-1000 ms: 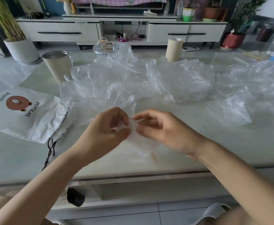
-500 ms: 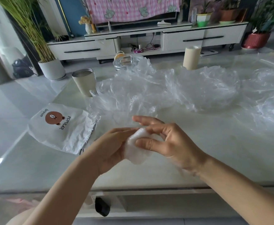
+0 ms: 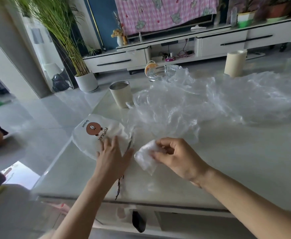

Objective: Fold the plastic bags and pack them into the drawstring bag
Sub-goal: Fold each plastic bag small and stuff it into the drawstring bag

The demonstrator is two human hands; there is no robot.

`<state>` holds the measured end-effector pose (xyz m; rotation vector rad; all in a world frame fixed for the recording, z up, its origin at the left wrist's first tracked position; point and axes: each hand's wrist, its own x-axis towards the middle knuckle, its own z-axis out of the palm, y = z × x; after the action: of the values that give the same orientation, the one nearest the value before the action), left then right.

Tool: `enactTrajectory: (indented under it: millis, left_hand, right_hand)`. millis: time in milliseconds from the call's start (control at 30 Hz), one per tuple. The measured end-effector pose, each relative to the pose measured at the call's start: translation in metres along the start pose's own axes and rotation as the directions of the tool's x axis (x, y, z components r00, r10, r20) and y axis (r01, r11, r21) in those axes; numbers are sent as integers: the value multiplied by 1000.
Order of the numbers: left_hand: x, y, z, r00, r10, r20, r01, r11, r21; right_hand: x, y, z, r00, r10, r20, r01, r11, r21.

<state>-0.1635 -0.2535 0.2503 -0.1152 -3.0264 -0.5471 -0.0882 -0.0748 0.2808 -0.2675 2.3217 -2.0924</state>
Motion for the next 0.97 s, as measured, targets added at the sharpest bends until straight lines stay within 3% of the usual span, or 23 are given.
enactTrajectory:
  millis: [167, 267, 434, 601, 701, 834, 934, 968]
  left_hand:
    - [-10, -14, -2, 985, 148, -93, -153, 987, -52]
    - [-14, -15, -9, 974, 136, -179, -148, 988, -54]
    - [-28, -16, -23, 916, 131, -378, -189, 975, -120]
    - [-40, -16, -26, 909, 142, -392, -242, 946, -217]
    - [-49, -18, -28, 918, 187, -350, -290, 918, -272]
    - [-59, -20, -29, 915, 236, -328, -336, 894, -295]
    - [-65, -26, -29, 907, 284, -312, -366, 896, -249]
    - [-66, -28, -28, 902, 310, -301, -381, 899, -215]
  right_hand:
    - [10, 9, 11, 988, 10, -153, -13, 1000, -18]
    - [12, 13, 15, 985, 2, -174, -11, 999, -49]
    - [15, 19, 37, 978, -119, -172, 93, 984, -152]
    - [22, 21, 70, 938, -305, -163, 261, 934, -244]
    - [31, 27, 92, 834, -478, -275, 316, 823, -471]
    - [45, 30, 104, 609, -694, -385, 254, 630, -734]
    - [52, 25, 110, 425, -839, -340, 230, 463, -856]
    - [54, 25, 112, 411, -869, -276, 221, 389, -895]
